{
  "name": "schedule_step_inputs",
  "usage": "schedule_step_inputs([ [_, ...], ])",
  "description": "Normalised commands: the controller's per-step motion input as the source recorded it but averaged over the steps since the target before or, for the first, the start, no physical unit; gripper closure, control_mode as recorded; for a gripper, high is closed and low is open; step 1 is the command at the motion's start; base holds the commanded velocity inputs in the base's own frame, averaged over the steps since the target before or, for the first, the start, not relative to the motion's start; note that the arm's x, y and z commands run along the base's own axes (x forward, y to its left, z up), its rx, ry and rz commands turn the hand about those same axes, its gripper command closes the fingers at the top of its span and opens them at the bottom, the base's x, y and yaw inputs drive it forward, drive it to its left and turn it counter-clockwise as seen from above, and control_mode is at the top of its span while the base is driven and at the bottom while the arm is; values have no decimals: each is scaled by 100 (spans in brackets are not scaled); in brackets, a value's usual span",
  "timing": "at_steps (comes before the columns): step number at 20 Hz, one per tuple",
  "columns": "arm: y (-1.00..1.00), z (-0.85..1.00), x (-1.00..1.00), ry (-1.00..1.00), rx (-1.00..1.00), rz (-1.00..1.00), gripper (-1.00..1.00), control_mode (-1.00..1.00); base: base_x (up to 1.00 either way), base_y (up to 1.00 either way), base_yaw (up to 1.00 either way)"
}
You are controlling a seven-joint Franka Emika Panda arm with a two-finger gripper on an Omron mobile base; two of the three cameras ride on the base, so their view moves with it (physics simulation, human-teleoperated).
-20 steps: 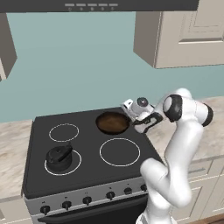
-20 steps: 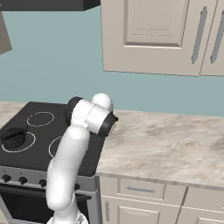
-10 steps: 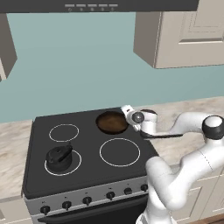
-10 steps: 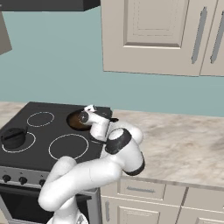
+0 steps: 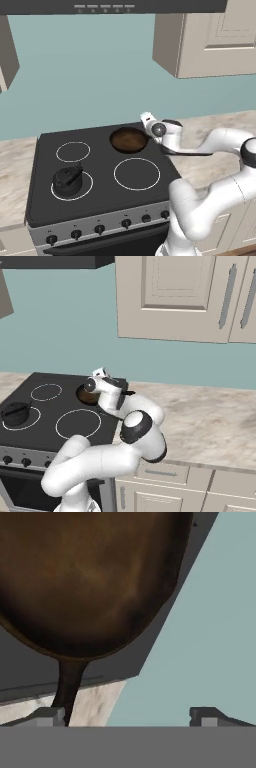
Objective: Pick the pan from the cabinet and place it on the stove. Then turn on the stove burner for the pan.
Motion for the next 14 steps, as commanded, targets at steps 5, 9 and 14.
schedule_step_inputs([
  [5,0,71,-24,-2,0,-3,-100,-100,0,0,0],
  [9,3,75,-38,0,0,-4,-100,-100,0,0,0],
  [14,15,82,-49,0,1,-9,-100,-100,0,0,0],
])
